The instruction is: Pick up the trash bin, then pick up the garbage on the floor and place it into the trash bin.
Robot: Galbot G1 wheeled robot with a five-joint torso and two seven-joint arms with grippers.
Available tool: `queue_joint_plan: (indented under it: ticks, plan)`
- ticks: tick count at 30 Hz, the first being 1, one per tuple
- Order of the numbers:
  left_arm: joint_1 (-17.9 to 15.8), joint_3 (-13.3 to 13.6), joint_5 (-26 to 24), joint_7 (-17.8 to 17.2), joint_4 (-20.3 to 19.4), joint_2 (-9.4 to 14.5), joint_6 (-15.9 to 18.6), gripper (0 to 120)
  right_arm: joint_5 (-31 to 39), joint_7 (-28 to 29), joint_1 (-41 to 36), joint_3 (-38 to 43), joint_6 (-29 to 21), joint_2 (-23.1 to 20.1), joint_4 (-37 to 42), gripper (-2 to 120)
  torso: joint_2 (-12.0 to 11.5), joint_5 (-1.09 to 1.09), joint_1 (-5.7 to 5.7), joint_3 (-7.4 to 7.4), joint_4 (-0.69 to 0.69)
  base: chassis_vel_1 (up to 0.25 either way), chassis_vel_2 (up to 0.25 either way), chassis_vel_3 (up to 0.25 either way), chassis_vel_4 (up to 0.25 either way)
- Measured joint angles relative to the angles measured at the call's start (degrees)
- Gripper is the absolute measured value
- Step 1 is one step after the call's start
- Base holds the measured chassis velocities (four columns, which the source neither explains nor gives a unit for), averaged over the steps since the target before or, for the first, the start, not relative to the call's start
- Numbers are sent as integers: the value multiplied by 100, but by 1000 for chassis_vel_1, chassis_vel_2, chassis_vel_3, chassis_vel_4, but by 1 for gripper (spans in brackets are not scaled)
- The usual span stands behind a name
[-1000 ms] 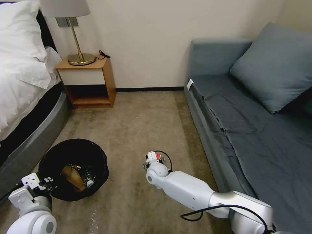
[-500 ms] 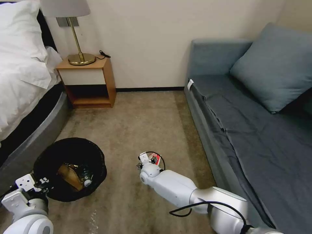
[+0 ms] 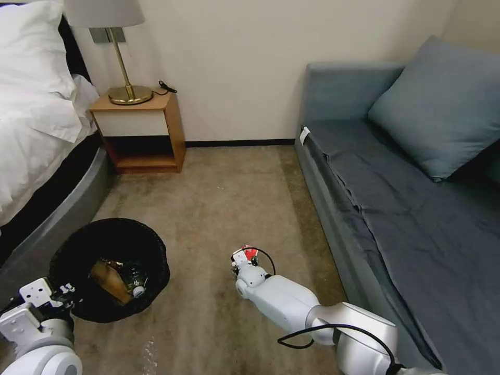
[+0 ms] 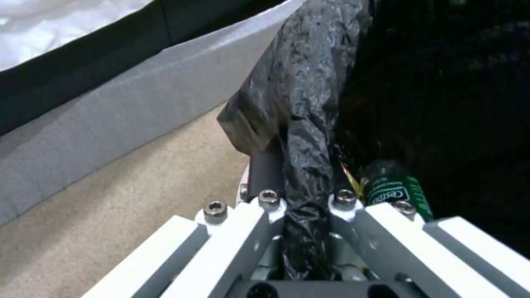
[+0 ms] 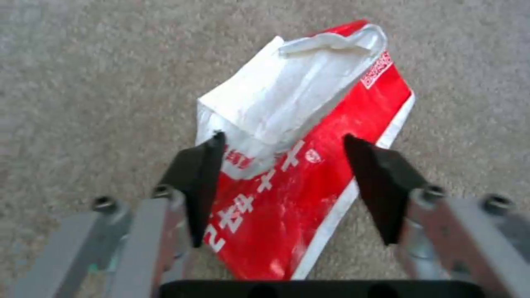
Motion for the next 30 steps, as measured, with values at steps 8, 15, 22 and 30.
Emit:
queue_joint_plan:
  ticks: [8,15,22,30]
  plan:
    - [3,-11,0,-3,16,-1,-18,2,-143,-131,-32,-12,37,-5,-54,28,0,0,0,0,0,0,0,0,0]
    - [17,-14,3,-4,24,-7,-41,2,-196,-184,-48,-51,91,-7,2,8,0,0,0,0,0,0,0,0,0]
    - [-9,11,21,-4,47,-17,-44,2,-171,-113,-48,-157,98,-9,263,0,0,0,0,0,0,0,0,0,0]
    - [-27,29,40,-2,95,-25,-57,2,88,172,26,-285,47,-517,950,0,-1,0,0,0,-1,0,0,0,0]
